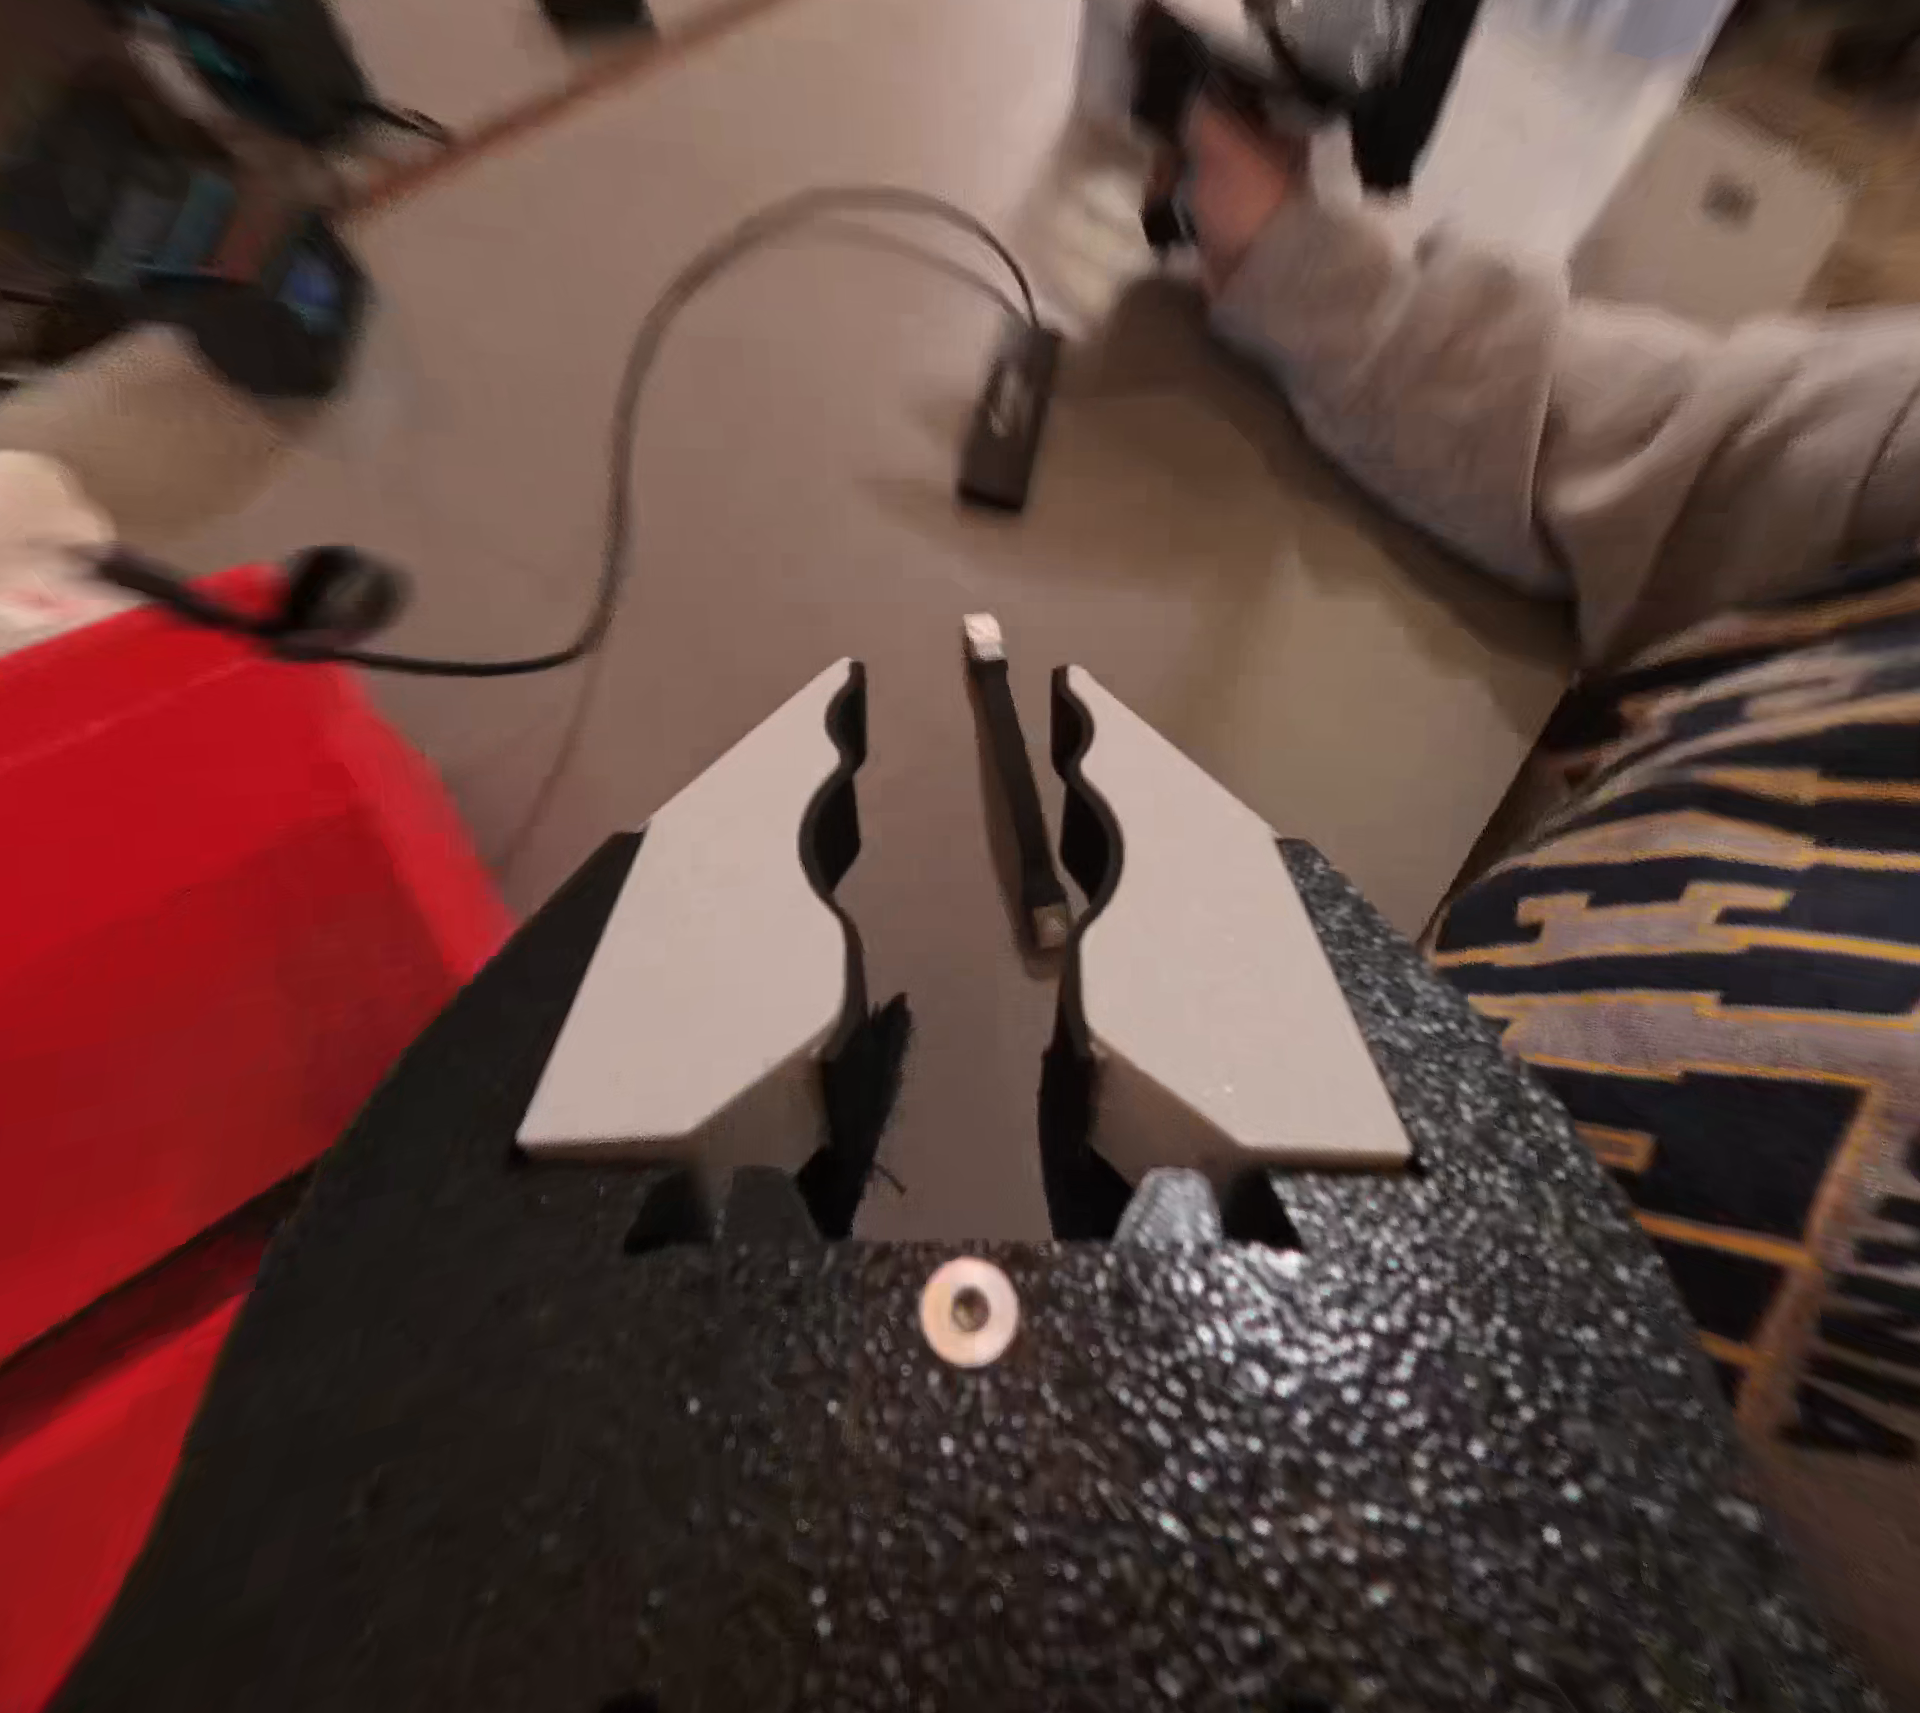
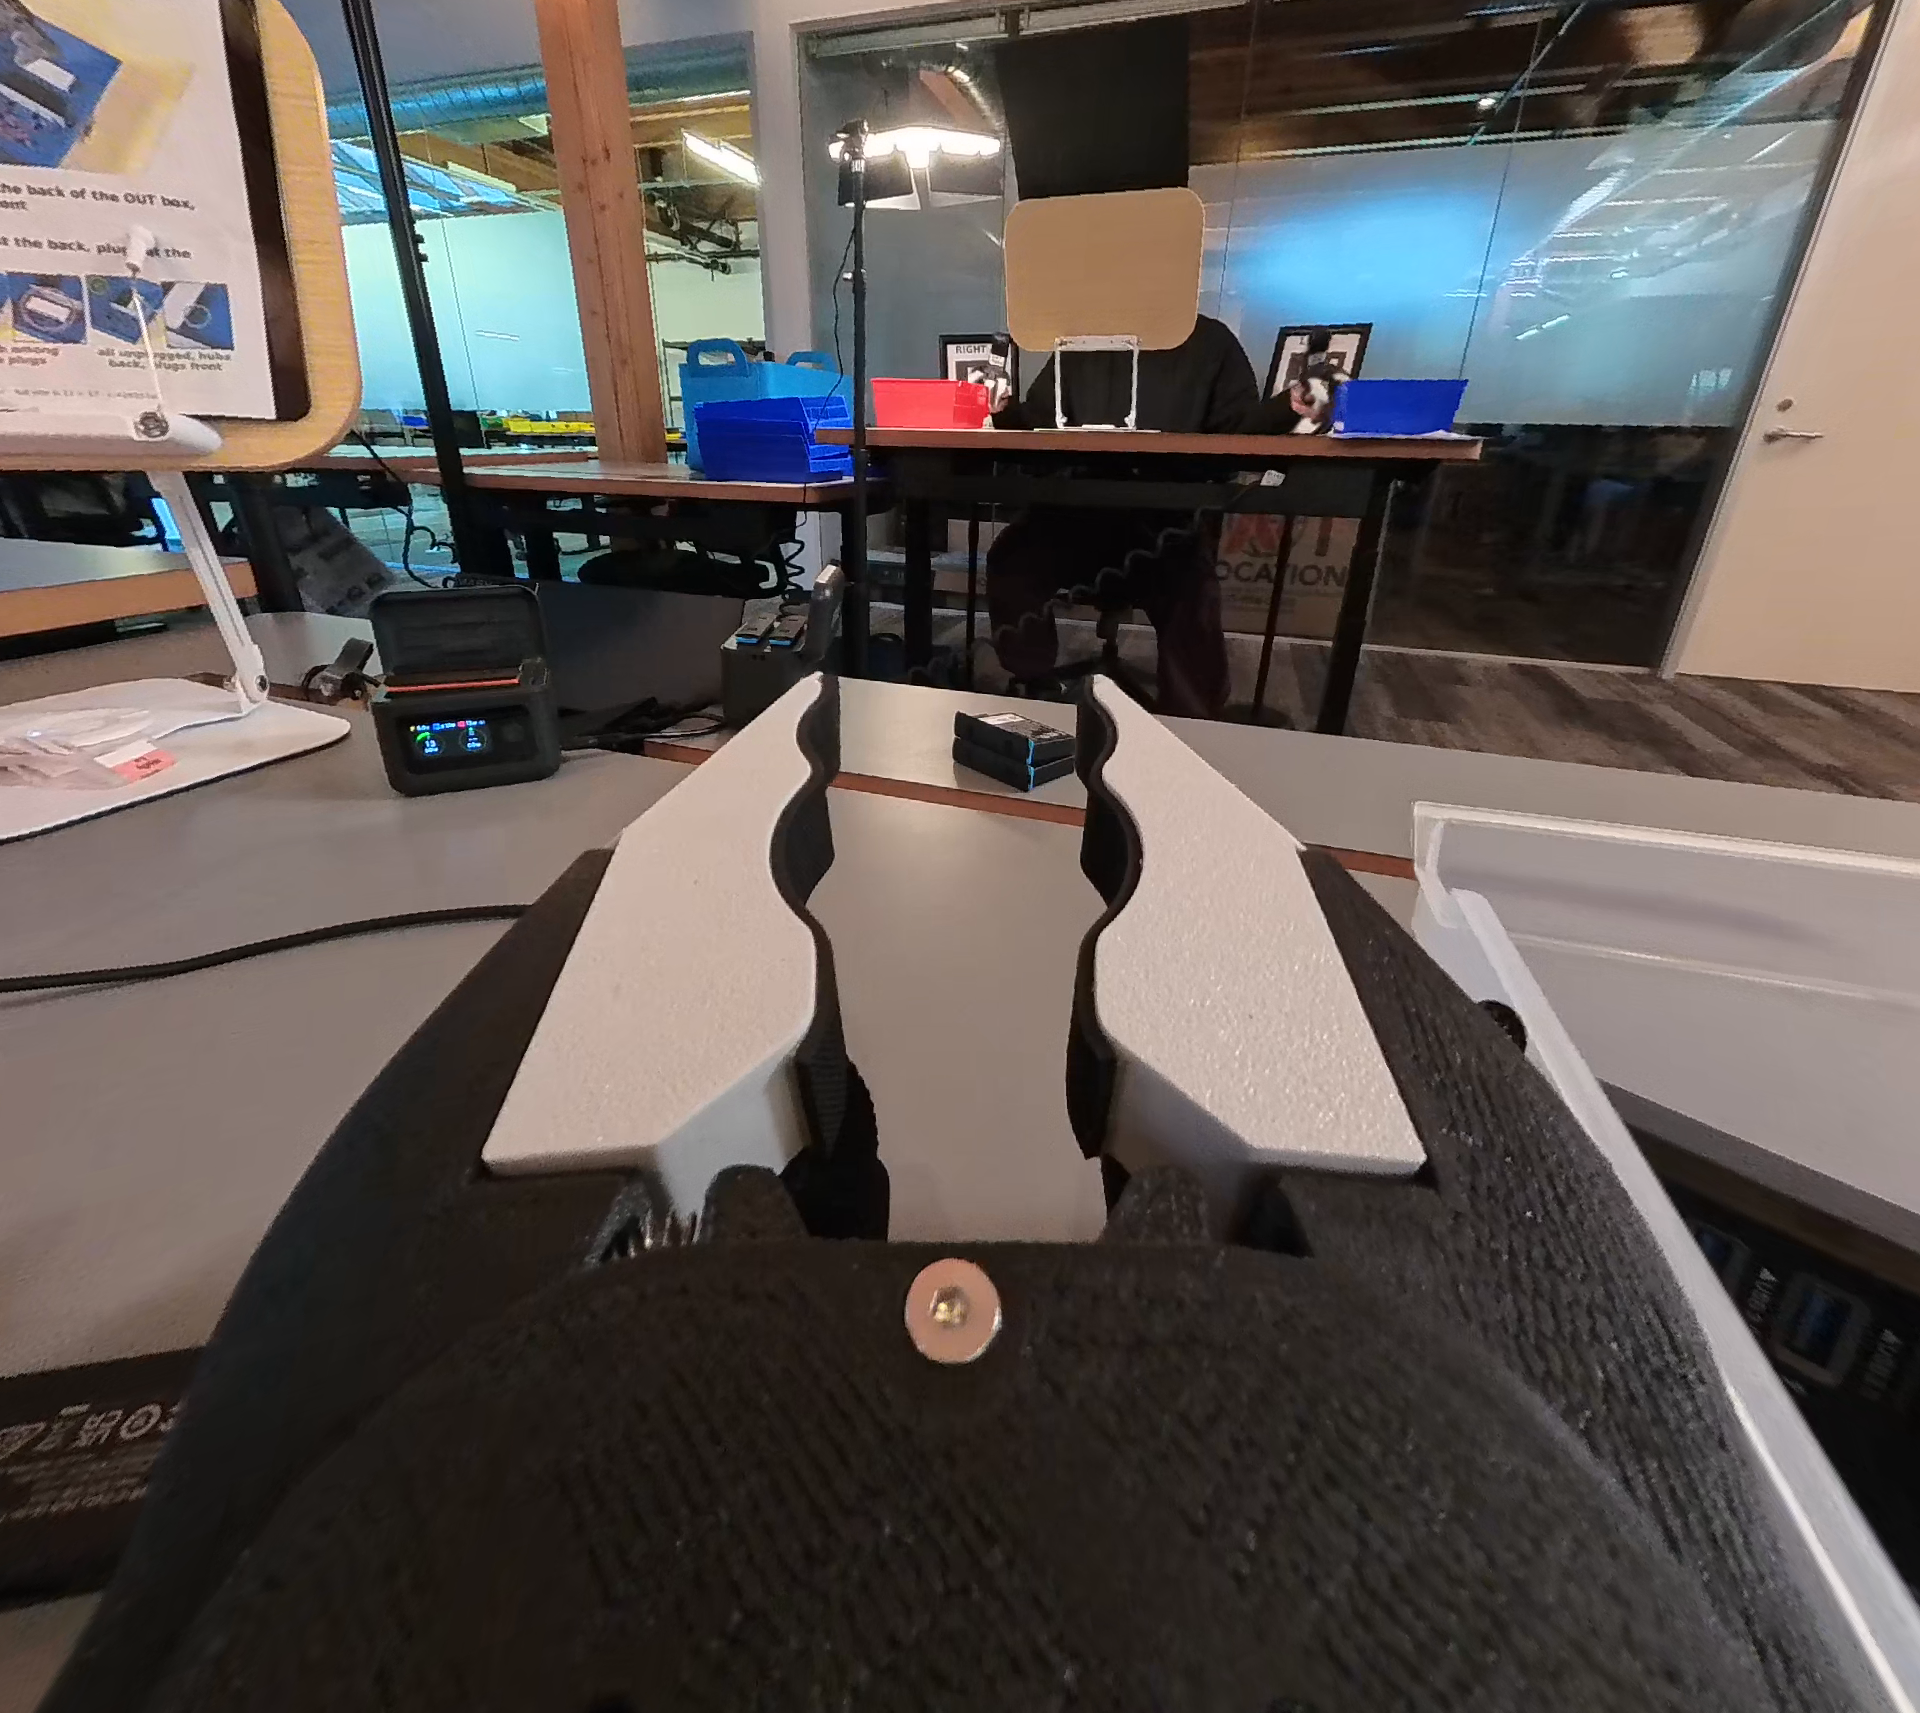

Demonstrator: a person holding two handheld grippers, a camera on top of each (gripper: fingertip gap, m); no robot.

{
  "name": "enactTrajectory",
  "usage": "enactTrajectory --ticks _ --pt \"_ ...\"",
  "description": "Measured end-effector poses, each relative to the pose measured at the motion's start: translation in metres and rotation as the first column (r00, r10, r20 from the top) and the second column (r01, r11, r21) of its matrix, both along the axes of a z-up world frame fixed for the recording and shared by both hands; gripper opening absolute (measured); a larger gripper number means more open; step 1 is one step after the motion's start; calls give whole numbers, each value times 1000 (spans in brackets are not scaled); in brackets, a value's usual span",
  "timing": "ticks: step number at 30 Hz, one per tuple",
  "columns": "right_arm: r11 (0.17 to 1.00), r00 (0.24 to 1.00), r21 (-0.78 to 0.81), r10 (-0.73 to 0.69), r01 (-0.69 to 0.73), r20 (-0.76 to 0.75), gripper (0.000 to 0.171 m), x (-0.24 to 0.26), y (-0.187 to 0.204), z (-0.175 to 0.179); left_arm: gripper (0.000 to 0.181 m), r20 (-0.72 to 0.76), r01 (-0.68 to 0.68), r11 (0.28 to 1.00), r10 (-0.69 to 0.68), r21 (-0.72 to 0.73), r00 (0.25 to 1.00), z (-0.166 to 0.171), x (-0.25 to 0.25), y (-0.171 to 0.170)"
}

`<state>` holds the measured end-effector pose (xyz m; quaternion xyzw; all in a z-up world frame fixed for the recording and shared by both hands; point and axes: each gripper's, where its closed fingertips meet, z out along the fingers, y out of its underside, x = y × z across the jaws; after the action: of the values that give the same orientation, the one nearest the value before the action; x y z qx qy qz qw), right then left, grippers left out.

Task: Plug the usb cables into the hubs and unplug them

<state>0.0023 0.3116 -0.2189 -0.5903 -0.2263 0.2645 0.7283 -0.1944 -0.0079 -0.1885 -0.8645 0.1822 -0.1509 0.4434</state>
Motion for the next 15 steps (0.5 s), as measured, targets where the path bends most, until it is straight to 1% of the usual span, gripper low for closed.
enactTrajectory --ticks 1,2,3,4,5,6,7,9,11,13,15 --pt "1000 1000 1 1 -1 1 44 0 0 0 29 33 -77 996 75 42 997 16 -25 -4" --pt "1000 1000 1 1 -1 2 44 -1 0 0 27 38 -180 981 178 64 983 25 -57 -8" --pt "1000 1000 2 2 -2 2 44 -1 0 0 24 13 -300 952 300 61 954 25 -94 -13" --pt "1000 1000 2 4 -4 2 44 -2 -1 0 21 -42 -407 913 408 29 912 17 -130 -21" --pt "1000 1000 1 5 -5 3 44 -2 -1 0 21 -107 -490 871 486 -20 868 3 -161 -30" --pt "1000 1000 0 6 -6 4 44 -3 -1 0 21 -151 -532 843 518 -74 842 -13 -181 -39" --pt "1000 1000 0 7 -7 5 44 -3 -1 0 21 -165 -542 831 521 -127 837 -28 -192 -44" --pt "1000 1000 1 8 -8 7 44 -3 -1 -1 24 -170 -523 821 495 -230 852 -58 -201 -50" --pt "1000 1000 -1 10 -10 9 44 -4 -1 -1 24 -241 -502 811 444 -303 863 -87 -210 -56" --pt "1000 1000 -2 12 -11 9 44 -4 -1 -1 25 -287 -454 823 368 -341 884 -107 -214 -60" --pt "1000 1000 -2 13 -13 9 44 -4 -1 -1 28 -266 -402 832 317 -382 910 -120 -212 -61"
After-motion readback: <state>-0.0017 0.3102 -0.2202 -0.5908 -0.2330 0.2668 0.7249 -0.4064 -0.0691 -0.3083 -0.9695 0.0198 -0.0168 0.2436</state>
